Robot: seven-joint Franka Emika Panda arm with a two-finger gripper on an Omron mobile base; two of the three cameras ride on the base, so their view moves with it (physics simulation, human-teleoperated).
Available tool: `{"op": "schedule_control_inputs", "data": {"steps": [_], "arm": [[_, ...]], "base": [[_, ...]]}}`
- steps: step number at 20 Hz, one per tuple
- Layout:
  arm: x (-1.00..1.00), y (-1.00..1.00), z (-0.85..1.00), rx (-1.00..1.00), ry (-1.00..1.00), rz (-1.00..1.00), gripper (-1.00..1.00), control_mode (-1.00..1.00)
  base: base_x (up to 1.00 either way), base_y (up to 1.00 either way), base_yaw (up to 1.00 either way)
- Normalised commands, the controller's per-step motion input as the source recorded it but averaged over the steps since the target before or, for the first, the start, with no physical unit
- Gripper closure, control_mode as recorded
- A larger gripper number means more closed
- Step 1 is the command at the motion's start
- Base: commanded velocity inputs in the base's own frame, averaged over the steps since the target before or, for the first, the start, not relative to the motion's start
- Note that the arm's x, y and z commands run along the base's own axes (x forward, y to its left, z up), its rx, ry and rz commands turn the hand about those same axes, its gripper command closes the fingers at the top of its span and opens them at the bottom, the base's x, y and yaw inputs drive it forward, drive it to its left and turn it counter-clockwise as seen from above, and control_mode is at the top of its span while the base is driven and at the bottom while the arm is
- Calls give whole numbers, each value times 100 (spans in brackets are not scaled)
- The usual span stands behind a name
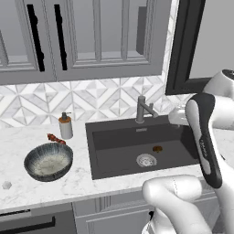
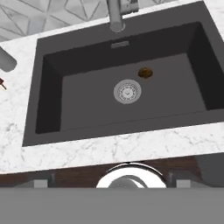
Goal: Pick the mushroom from the sink and place it in the bowl. Then pick the bowl and place it in the microwave. Then close the microwave door and press the start button.
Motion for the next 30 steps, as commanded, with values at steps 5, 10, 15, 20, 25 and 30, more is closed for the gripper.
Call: {"op": "schedule_control_inputs", "data": {"steps": [5,10,15,20,25,30], "arm": [[3,-63,-22,24,25,-31,-100,-100],[29,-66,-11,32,29,-29,-100,-100],[37,-53,-42,16,8,-16,-100,-100],[77,-5,-68,0,1,-16,-100,-100],[81,-2,-48,9,1,0,-100,-100],[52,-14,-43,24,8,0,-100,-100]], "base": [[0,0,0],[0,0,0],[0,0,0],[0,0,0],[0,0,0],[0,0,0]]}}
